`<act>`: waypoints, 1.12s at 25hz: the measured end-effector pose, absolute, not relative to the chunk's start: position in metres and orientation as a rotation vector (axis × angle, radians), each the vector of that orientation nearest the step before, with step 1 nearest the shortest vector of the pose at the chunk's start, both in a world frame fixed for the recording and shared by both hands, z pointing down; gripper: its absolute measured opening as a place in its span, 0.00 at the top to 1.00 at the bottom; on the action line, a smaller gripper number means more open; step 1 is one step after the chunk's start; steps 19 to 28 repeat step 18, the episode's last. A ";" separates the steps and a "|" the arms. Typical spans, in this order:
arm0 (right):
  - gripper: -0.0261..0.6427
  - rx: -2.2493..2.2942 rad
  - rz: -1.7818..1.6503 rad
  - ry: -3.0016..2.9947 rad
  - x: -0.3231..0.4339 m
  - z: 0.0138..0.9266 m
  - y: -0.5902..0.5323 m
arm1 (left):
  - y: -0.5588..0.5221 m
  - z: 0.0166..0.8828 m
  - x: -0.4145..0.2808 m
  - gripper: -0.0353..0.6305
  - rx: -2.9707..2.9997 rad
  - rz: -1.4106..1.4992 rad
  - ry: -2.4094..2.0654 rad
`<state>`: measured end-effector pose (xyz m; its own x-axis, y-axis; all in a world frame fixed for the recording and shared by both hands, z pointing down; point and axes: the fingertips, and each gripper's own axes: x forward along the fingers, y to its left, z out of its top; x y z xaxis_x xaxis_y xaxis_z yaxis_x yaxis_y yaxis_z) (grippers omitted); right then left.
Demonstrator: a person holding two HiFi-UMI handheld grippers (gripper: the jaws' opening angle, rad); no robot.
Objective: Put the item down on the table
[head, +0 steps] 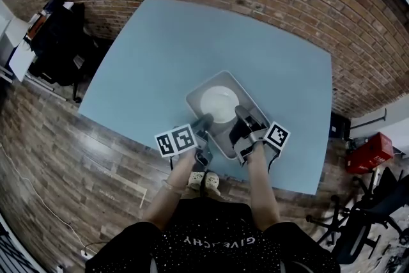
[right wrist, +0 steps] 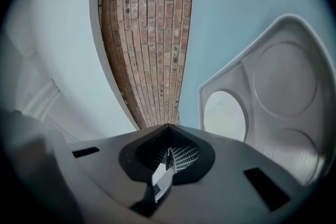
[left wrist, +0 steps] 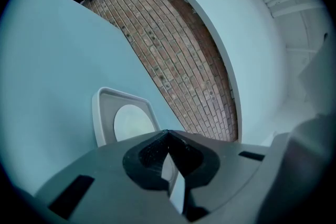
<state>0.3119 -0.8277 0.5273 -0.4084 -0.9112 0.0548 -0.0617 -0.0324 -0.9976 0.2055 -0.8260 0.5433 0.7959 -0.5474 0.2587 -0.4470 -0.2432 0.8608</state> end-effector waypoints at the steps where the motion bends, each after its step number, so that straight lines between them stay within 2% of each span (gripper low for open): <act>1: 0.94 -1.053 -1.521 1.541 0.311 0.526 -0.827 | -0.828 0.543 0.205 0.93 1.879 -0.114 -0.754; 28: 0.94 -1.051 -1.527 1.527 0.308 0.525 -0.812 | -0.826 0.544 0.209 0.93 1.870 -0.110 -0.712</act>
